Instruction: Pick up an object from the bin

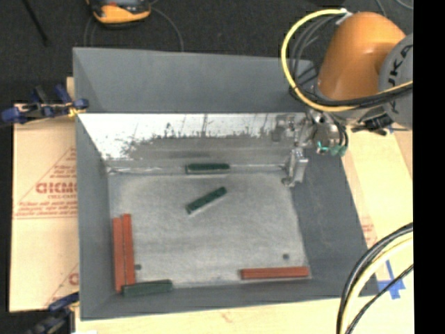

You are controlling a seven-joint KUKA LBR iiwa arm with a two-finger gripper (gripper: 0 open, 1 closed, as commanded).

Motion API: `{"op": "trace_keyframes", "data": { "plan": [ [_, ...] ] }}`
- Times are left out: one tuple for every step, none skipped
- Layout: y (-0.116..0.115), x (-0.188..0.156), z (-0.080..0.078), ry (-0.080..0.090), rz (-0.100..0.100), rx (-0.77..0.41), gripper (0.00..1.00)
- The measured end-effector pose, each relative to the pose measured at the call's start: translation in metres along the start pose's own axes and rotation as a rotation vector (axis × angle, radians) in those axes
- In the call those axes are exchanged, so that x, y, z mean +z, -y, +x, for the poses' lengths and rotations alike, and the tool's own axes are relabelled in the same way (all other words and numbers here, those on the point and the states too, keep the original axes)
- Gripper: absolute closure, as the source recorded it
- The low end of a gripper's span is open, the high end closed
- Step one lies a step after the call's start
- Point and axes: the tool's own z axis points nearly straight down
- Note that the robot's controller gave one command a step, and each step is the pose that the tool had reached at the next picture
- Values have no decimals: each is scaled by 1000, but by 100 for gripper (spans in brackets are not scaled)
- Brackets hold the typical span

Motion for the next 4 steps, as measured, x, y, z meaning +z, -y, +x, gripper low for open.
{"op": "trace_keyframes", "data": {
  "plan": [
    [-23, 22, 5, 7, 3, -80, 0],
    [-74, 56, 10, -1, -3, -123, 0],
    [-79, 88, 8, 0, -4, 113, 0],
    [-78, 95, 9, 0, -2, 111, 0]
  ]
}}
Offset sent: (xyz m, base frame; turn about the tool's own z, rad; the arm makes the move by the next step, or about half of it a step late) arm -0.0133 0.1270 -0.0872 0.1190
